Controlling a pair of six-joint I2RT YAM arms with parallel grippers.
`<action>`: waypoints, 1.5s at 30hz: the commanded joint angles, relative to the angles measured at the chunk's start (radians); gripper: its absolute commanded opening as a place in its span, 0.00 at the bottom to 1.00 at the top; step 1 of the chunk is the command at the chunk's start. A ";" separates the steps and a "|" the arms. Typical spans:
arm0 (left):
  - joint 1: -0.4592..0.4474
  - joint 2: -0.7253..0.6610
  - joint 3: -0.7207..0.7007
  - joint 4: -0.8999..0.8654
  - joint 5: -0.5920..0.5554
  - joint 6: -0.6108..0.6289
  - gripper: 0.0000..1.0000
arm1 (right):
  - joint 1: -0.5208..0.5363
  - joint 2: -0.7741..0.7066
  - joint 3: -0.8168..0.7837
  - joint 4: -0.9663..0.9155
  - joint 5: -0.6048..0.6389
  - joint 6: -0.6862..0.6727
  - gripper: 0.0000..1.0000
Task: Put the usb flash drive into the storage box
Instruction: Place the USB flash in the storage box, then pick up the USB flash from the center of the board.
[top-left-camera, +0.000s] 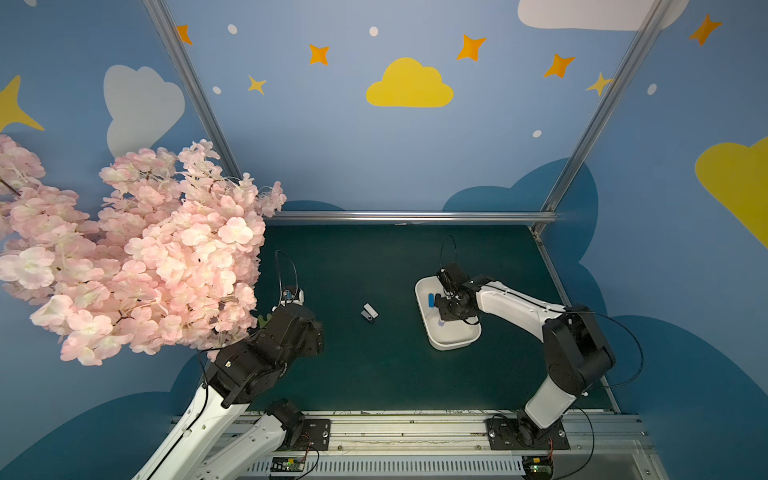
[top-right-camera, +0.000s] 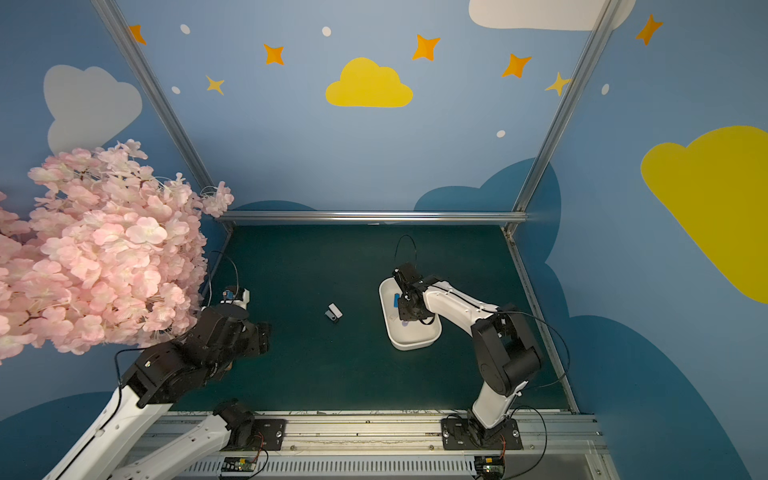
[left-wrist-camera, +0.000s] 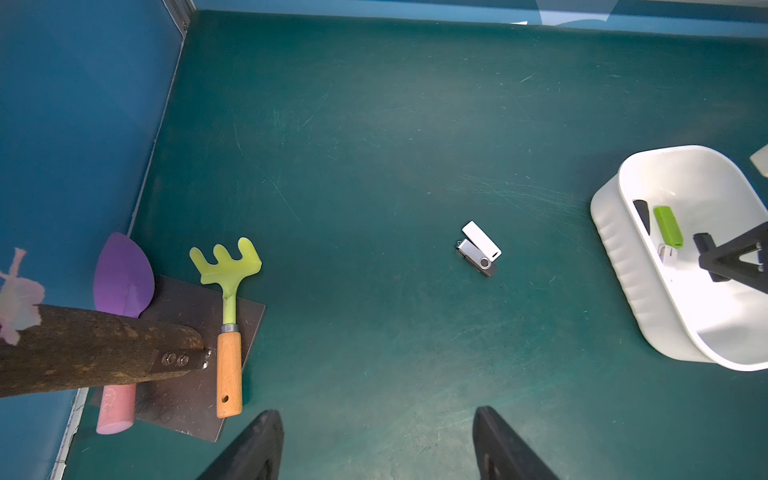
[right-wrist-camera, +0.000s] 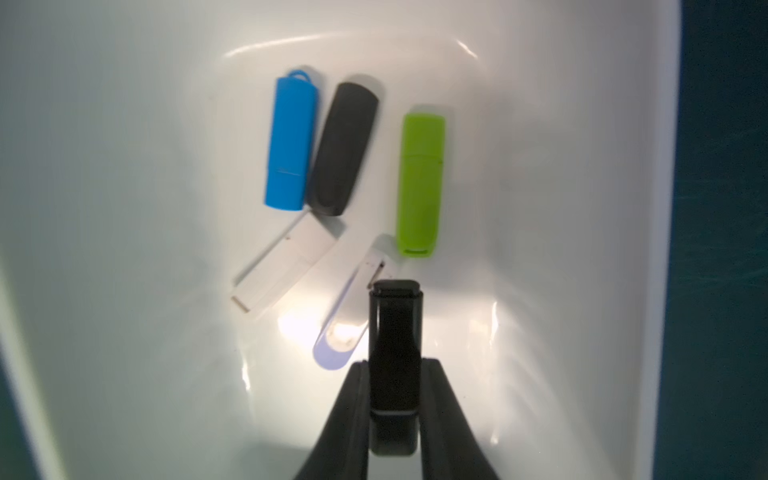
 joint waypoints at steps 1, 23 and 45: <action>0.004 0.002 -0.012 0.007 0.006 0.007 0.76 | -0.024 0.007 -0.011 -0.019 0.029 0.043 0.13; 0.000 0.183 -0.007 0.111 0.265 -0.025 0.76 | -0.017 -0.202 -0.123 0.100 0.014 0.032 0.36; 0.007 0.946 0.160 0.406 0.276 -0.210 0.67 | 0.004 -0.445 -0.296 0.278 0.123 0.095 0.36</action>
